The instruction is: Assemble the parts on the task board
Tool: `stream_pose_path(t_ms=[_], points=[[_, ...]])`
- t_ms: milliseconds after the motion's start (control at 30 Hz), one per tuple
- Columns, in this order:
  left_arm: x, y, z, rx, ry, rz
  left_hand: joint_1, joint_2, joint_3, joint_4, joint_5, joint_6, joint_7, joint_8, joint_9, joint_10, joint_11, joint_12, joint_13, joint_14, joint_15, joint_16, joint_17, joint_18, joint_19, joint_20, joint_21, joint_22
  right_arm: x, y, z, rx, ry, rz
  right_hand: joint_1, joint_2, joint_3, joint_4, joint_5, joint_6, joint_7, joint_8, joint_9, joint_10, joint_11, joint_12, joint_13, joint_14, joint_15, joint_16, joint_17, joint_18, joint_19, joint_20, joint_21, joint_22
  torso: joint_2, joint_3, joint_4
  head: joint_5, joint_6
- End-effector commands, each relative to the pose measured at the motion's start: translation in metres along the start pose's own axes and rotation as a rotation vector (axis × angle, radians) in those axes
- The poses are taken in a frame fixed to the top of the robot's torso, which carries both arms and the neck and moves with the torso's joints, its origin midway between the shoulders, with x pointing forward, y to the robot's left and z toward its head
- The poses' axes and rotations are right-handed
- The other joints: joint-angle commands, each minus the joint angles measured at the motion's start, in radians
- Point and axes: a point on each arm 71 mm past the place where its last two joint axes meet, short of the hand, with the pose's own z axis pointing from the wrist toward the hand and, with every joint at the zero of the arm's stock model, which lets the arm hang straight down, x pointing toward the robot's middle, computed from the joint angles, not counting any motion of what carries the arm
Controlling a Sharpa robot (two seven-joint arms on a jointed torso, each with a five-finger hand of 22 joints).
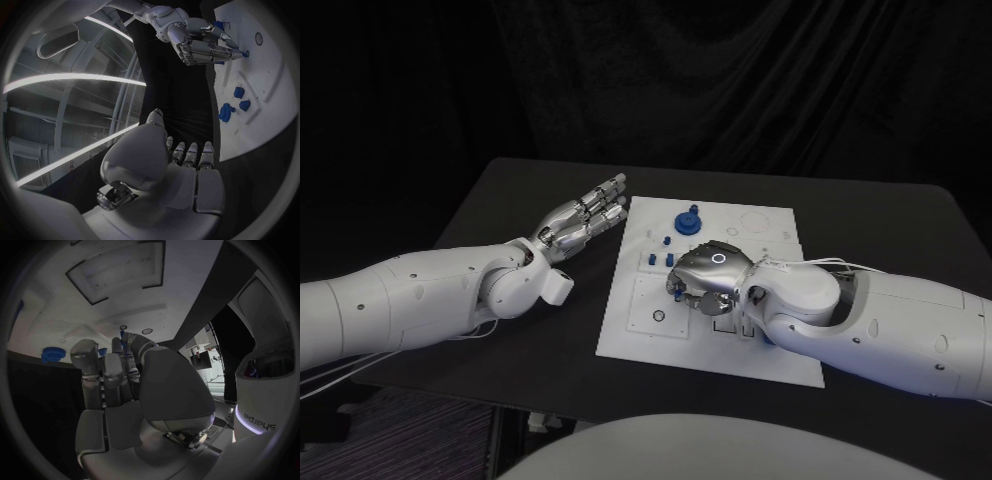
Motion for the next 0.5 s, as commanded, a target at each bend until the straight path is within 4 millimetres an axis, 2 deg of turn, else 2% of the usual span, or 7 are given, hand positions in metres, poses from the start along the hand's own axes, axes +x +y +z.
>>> stream_pose_path(t_ms=[33,500], points=[[0.0016,-0.0045,0.0002,0.074,0.009,-0.017,0.011,-0.002,0.005,-0.002,0.003,-0.001,0.009,-0.002,-0.002,-0.002,0.005,-0.003,-0.001,0.000,0.010,-0.004,-0.002,0.012,-0.001,0.006,-0.003,-0.002,0.0017,0.0008,-0.0001,0.008,0.015,-0.009,-0.001,-0.004,-0.002,-0.004,-0.007,-0.009,-0.001,-0.004,0.002,0.009,0.001,0.001,0.001,0.003,-0.005,0.000,-0.001,-0.010,0.003,-0.003,-0.001,0.103,0.000,0.0004,-0.0007,0.000,0.000],[0.0017,-0.0038,0.0003,0.069,0.010,-0.019,0.012,-0.002,0.006,-0.003,0.005,-0.001,0.010,-0.002,-0.002,-0.002,0.006,-0.003,-0.001,0.000,0.011,-0.004,-0.002,0.011,-0.001,0.007,-0.003,-0.002,0.0036,-0.0009,-0.0013,0.018,0.038,-0.011,-0.001,-0.004,-0.002,-0.004,-0.007,-0.010,-0.001,-0.005,0.002,0.009,0.001,0.000,0.001,0.002,-0.005,-0.001,-0.003,-0.010,0.003,-0.003,-0.002,0.103,0.000,0.0003,-0.0006,0.001,0.000]])
